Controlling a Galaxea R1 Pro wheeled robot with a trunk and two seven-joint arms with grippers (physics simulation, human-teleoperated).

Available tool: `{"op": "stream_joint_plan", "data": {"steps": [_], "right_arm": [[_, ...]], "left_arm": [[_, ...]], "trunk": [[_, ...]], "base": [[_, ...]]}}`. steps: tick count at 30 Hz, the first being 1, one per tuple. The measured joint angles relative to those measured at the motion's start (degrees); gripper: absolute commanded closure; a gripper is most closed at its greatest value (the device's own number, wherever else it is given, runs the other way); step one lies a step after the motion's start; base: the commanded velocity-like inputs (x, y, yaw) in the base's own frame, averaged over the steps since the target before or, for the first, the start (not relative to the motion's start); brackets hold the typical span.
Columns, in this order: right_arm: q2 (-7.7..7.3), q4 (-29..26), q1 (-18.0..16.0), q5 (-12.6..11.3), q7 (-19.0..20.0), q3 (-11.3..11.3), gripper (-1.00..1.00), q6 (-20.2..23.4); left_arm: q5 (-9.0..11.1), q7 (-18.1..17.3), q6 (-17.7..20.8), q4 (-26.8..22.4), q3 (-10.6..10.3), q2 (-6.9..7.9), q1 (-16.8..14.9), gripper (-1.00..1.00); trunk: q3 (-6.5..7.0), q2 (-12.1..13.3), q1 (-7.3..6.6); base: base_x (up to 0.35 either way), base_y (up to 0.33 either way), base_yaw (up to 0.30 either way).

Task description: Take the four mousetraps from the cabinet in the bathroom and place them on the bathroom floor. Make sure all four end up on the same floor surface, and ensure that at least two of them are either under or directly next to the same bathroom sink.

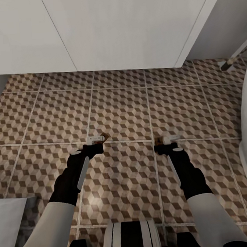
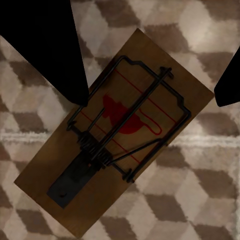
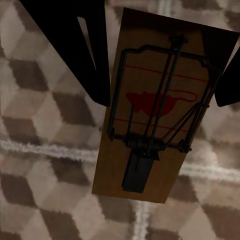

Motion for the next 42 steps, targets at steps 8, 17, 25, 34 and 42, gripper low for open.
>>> {"op": "stream_joint_plan", "data": {"steps": [8,17,25,34,42], "right_arm": [[0.0,0.0,0.0,0.01,0.04,0.01,1.0,0.0],[0.0,-1.16,0.0,-0.01,0.04,0.01,1.0,0.03],[0.0,-3.87,0.0,-0.02,0.01,0.01,1.0,0.82],[0.0,-5.97,0.0,-0.03,0.02,0.01,1.0,1.81],[0.0,-7.88,0.0,-0.01,0.04,0.04,1.0,2.29]], "left_arm": [[0.05,0.02,3.55,-7.53,-0.03,0.03,0.0,1.0],[0.12,0.01,11.73,-14.19,-2.38,0.0,0.01,1.0],[0.13,-0.03,12.05,-13.38,-2.66,0.0,0.01,1.0],[0.13,-0.07,11.99,-12.67,-2.66,0.03,0.01,1.0],[0.13,-0.07,11.99,-12.68,-2.66,0.03,0.01,1.0]], "trunk": [[-0.67,-0.04,0.07],[-0.67,-0.04,0.07],[-1.33,-0.08,0.15],[-3.32,-0.2,0.39],[-5.1,-0.31,0.59]], "base": [[0.0,0.0,0.0],[0.0,0.0,0.0],[0.0,0.0,0.0],[0.0,0.0,0.0],[0.0,0.0,0.0]]}}
